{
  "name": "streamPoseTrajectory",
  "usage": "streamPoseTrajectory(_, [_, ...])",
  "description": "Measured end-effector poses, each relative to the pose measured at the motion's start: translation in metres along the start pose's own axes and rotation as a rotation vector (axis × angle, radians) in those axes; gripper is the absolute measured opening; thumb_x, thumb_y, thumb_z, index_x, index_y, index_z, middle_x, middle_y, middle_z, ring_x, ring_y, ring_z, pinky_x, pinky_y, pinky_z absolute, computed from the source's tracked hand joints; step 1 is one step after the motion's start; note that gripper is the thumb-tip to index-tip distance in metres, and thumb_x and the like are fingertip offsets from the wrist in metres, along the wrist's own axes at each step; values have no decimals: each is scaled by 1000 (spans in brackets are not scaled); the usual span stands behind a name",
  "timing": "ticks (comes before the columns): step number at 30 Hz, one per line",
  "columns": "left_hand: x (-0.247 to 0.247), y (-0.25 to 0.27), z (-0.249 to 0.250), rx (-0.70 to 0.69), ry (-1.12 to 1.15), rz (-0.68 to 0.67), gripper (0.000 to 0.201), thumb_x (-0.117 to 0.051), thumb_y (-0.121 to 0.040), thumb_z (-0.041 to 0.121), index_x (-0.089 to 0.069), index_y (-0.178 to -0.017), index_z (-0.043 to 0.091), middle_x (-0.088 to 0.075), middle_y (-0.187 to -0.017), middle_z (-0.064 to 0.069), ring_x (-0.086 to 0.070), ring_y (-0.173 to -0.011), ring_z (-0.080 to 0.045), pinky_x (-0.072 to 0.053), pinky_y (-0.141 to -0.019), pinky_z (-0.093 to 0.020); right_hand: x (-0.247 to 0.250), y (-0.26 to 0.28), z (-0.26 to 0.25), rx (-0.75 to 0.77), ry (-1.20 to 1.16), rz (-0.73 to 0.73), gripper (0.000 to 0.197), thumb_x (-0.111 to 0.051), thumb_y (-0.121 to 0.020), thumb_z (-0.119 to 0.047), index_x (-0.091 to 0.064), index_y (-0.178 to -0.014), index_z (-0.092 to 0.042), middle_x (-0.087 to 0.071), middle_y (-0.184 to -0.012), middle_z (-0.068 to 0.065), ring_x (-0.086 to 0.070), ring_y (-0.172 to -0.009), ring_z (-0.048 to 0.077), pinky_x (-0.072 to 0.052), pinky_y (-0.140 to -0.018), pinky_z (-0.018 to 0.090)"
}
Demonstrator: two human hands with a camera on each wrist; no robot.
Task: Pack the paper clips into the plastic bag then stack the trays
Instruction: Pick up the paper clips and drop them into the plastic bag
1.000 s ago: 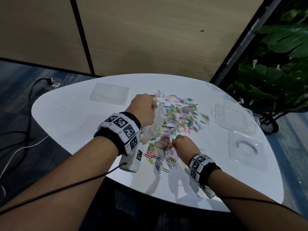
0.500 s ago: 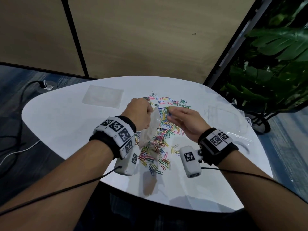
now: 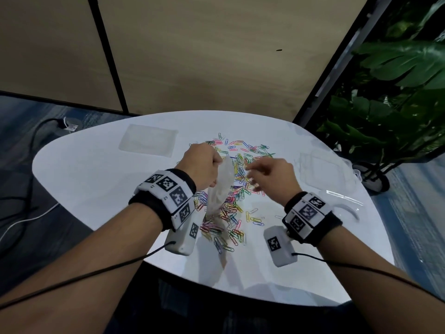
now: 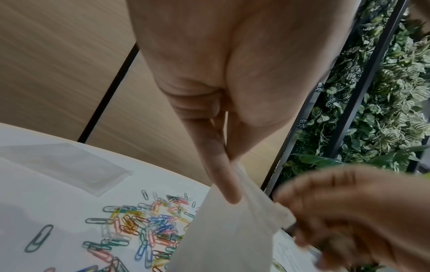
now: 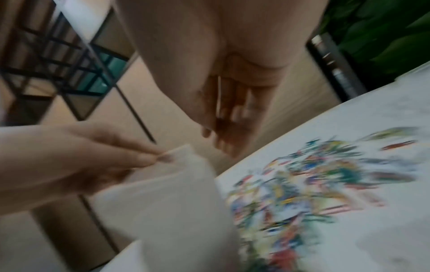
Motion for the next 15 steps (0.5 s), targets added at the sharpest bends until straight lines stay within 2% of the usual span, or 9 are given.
streamPoseTrajectory(1, [3, 0, -1, 5, -1, 13, 27, -49, -100, 4, -74, -110, 9, -68, -82, -7, -76, -64, -22, -65, -69, -39, 8, -4, 21, -62, 174, -48, 19, -71, -85, -14, -73, -104, -19, -74, -92, 4, -70, -72, 18, -62, -72, 35])
streamPoseTrajectory(4, [10, 1, -7, 9, -25, 29, 28, -49, -101, 4, -72, -117, 5, -69, -83, -6, -76, -64, -22, -65, -70, -36, 19, 3, 91, -268, 659, -327, 75, -85, -69, -42, -52, -134, -23, -60, -125, 5, -62, -102, 20, -50, -97, 35])
streamPoseTrajectory(5, [12, 2, -8, 8, -32, 32, 29, -49, -101, 4, -72, -117, 4, -70, -88, -8, -76, -64, -22, -65, -70, -36, 19, 9, 110, -285, 716, -367, 90, -87, -62, -48, -47, -138, -24, -55, -127, 7, -58, -109, 21, -47, -99, 34])
streamPoseTrajectory(6, [14, 2, -9, 6, -33, 38, 29, -48, -101, 4, -72, -118, 3, -72, -94, -12, -76, -64, -23, -65, -70, -37, 18, 17, 122, -290, 725, -383, 97, -90, -56, -51, -45, -138, -24, -52, -124, 8, -56, -107, 21, -47, -97, 33])
streamPoseTrajectory(10, [19, 3, -14, 10, -25, 59, 30, -49, -100, 4, -71, -121, 4, -72, -107, -19, -75, -62, -23, -65, -69, -38, -1, 34, 131, -203, 571, -341, 91, -93, -51, -47, -53, -129, -21, -52, -105, 1, -55, -82, 12, -46, -75, 20])
streamPoseTrajectory(15, [20, 4, -17, 26, -28, 50, 31, -49, -100, 2, -71, -122, 4, -73, -111, -19, -75, -64, -24, -65, -70, -39, -53, 40, 112, -21, 466, -383, 83, -92, -53, -40, -55, -125, -22, -50, -104, -1, -54, -85, 11, -42, -71, 9])
Point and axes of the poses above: each hand's wrist, its own y-axis away from the middle knuckle, its own x-axis out of the back of the hand, z = x × y, the point moved 3 cm from there along -y, towards the middle knuckle
